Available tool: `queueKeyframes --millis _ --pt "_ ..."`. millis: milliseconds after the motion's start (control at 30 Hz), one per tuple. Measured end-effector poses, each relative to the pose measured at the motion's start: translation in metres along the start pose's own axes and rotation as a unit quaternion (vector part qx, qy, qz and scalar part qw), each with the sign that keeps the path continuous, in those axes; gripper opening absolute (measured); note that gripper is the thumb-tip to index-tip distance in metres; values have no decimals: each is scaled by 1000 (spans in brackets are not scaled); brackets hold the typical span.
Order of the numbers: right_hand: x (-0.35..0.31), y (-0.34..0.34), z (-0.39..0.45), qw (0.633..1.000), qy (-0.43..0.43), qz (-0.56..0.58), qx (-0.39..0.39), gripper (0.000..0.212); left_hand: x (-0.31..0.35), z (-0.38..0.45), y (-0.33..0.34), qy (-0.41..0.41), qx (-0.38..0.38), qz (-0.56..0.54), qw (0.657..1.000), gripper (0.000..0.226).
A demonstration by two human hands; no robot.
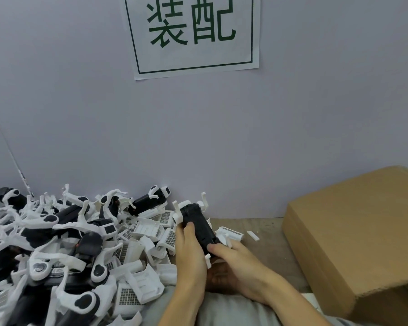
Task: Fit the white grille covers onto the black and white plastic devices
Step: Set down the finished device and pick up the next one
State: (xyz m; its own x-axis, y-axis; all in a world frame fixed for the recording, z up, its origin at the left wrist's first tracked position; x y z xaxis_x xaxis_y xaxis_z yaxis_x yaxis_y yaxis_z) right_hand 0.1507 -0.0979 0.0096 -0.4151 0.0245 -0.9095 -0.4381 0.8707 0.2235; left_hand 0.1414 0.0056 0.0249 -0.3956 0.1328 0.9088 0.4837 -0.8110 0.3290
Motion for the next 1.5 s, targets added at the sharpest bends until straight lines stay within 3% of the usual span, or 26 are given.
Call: queueKeyframes --millis 100,233,400,567,600,667,700,767,833,933,1033,1167,1267,1367,1500 --pt "2 0 0 1000 6 -25 7 19 -9 0 -3 -40 18 -38 998 35" --pt "4 2 -3 999 23 -36 0 10 -8 1 -6 -29 26 -42 998 38" --pt "5 -2 -2 997 40 -64 22 14 -5 2 0 -12 4 -47 999 22" --pt "-9 -16 -14 997 34 -66 -25 17 -18 1 -2 -99 63 -223 968 30" --pt "-16 -26 -14 998 10 -65 -3 19 -16 2 -4 -96 67 -244 963 24" --pt "-31 -55 -9 990 -51 -66 111 22 -15 2 -3 -94 62 -283 952 29" --pt "-38 -70 -9 971 -88 -102 200 24 -15 1 -2 -98 61 -301 947 32" --pt "-49 -79 -7 888 -127 -279 342 30 -15 0 1 -110 52 -318 940 27" --pt "-37 -69 14 826 -91 -441 339 48 -16 -2 7 -130 30 -324 937 32" --pt "-22 -60 28 790 -53 -523 315 38 -15 -3 16 -139 -22 -302 943 39" --pt "-34 -68 17 780 -78 -500 368 27 -14 -1 16 -116 -43 -259 958 31" --pt "-46 -95 -4 870 -123 -266 395 51 -22 5 3 -90 -27 -108 990 34" --pt "-58 -108 -30 866 -188 -149 439 45 -29 7 2 -104 -26 -95 990 35" --pt "-71 -75 -46 847 -278 -172 419 47 -31 8 5 -95 -32 -71 992 33" --pt "-69 -17 -36 811 -312 -336 362 49 -18 3 16 -32 -66 -41 996 34"
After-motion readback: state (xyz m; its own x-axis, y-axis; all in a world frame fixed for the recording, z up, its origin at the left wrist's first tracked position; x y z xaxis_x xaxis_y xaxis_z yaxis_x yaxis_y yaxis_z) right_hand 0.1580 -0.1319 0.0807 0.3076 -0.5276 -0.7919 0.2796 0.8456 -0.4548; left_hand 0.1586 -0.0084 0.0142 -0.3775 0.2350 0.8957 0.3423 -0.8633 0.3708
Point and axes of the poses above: each hand's wrist, its own z-axis towards the middle knuckle, its own y-axis out of the palm, x = y × z, the point moved 10 cm from there along z, towards the middle knuckle, and after that the axes turned 15 degrees about y, right-handed, at the moved point
